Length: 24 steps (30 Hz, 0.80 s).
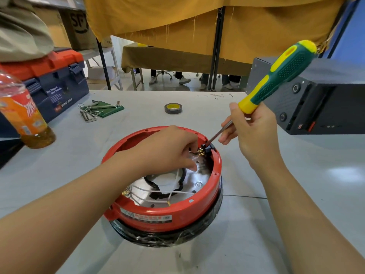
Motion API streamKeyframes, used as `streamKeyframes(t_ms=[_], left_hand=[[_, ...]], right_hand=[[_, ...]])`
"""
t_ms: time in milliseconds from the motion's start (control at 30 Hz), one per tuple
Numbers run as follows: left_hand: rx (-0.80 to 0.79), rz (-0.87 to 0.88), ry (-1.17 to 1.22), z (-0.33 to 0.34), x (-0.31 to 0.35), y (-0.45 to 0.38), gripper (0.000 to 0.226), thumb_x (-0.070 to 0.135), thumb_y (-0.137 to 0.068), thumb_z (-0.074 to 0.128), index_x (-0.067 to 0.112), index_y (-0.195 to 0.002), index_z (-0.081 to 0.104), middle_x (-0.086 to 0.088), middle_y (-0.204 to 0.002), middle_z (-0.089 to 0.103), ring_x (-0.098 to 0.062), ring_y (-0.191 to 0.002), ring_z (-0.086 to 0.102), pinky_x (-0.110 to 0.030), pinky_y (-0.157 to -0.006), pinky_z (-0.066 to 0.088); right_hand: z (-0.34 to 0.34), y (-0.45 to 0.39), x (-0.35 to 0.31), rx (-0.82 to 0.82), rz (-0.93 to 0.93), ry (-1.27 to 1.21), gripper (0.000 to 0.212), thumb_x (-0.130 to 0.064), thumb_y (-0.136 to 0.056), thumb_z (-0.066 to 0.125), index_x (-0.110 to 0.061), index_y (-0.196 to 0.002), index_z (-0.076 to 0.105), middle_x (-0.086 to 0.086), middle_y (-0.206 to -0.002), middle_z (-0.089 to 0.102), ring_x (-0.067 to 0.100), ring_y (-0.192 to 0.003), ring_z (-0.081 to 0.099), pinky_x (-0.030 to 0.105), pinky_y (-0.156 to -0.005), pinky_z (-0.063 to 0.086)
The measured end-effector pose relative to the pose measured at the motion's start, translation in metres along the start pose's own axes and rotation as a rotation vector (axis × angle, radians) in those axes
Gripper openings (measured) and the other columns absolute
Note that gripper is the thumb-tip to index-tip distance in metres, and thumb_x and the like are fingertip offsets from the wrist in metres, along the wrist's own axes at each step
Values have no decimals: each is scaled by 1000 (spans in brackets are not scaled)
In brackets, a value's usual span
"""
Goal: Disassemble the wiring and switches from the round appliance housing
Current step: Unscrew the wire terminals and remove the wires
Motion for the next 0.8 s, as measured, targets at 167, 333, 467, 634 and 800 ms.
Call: streamKeyframes(t_ms=[167,333,467,634,800], left_hand=[[66,-71,238,-5,-6,-8,14,25,-76,77,18,-82,67,8,-68,62,-3,-61,56,-17,-59,44],[84,-138,352,2,-8,-17,4,16,-80,72,20,-80,72,12,-69,67,4,-64,59,-8,-59,45],[94,-163,395,10,-13,-16,11,13,-79,71,23,-74,71,9,-65,67,3,-61,60,-9,-56,44],[85,-174,439,13,-18,-15,6,14,-78,72,18,-74,70,3,-68,69,-4,-61,60,-24,-66,52],[93,-158,408,13,-17,-14,9,18,-79,73,22,-71,71,7,-63,66,1,-55,55,-13,-55,43]], right_hand=[[0,1,-2,-8,-19,3,22,-18,-97,52,-19,-76,48,2,-61,62,19,-41,62,25,-43,49],[2,2,-2,-28,-32,19,21,-16,-97,52,-16,-76,49,3,-63,62,19,-41,61,25,-44,48],[3,3,-5,-48,-56,8,23,-14,-97,53,-17,-74,47,4,-62,61,17,-40,61,23,-43,47],[8,5,-11,-95,-117,44,20,-18,-93,55,-21,-74,48,1,-62,60,12,-41,60,21,-45,47],[14,7,-14,-165,-172,119,22,-15,-93,56,-21,-74,49,3,-61,59,13,-42,59,17,-47,46]])
Point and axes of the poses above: each hand's wrist, its own y-axis away from the middle knuckle, its own z-axis out of the palm, x = y × z, the point moved 4 cm from there along -y, towards the middle knuckle
